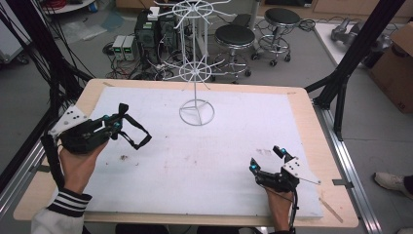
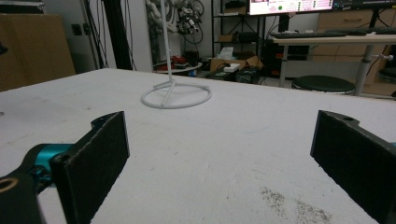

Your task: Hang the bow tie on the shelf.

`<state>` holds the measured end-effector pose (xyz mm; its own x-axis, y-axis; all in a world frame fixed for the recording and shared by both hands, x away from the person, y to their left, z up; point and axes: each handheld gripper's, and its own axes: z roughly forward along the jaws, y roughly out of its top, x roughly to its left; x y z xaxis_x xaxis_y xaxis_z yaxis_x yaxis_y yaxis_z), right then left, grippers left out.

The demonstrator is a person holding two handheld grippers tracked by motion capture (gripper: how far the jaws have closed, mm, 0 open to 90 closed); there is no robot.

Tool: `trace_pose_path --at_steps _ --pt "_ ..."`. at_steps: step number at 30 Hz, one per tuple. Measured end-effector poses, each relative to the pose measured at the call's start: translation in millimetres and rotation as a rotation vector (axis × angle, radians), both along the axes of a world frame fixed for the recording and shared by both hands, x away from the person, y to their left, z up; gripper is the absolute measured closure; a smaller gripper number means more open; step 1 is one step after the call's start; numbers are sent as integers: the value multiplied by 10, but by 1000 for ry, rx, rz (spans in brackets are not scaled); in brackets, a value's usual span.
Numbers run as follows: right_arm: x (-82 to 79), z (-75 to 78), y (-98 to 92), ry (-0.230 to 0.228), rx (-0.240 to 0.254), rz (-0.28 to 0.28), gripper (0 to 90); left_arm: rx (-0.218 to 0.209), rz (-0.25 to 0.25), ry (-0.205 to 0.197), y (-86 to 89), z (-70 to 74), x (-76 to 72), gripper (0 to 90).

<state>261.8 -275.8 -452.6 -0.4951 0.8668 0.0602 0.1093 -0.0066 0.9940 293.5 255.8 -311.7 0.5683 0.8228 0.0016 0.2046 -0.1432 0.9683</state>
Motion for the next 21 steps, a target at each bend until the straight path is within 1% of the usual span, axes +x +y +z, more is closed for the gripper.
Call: trace_pose_path --at_steps 8,14,17,21 --pt "3 0 -4 -4 -3 0 34 2 -31 -29 -203 175 101 770" --pt "2 0 -3 -3 1 -1 34 5 -53 -34 -350 257 176 770" --pt "1 0 -3 -1 0 -2 34 6 -71 -37 -445 307 231 770" --pt "3 0 -7 -2 3 -1 34 21 -90 -45 -592 374 305 770"
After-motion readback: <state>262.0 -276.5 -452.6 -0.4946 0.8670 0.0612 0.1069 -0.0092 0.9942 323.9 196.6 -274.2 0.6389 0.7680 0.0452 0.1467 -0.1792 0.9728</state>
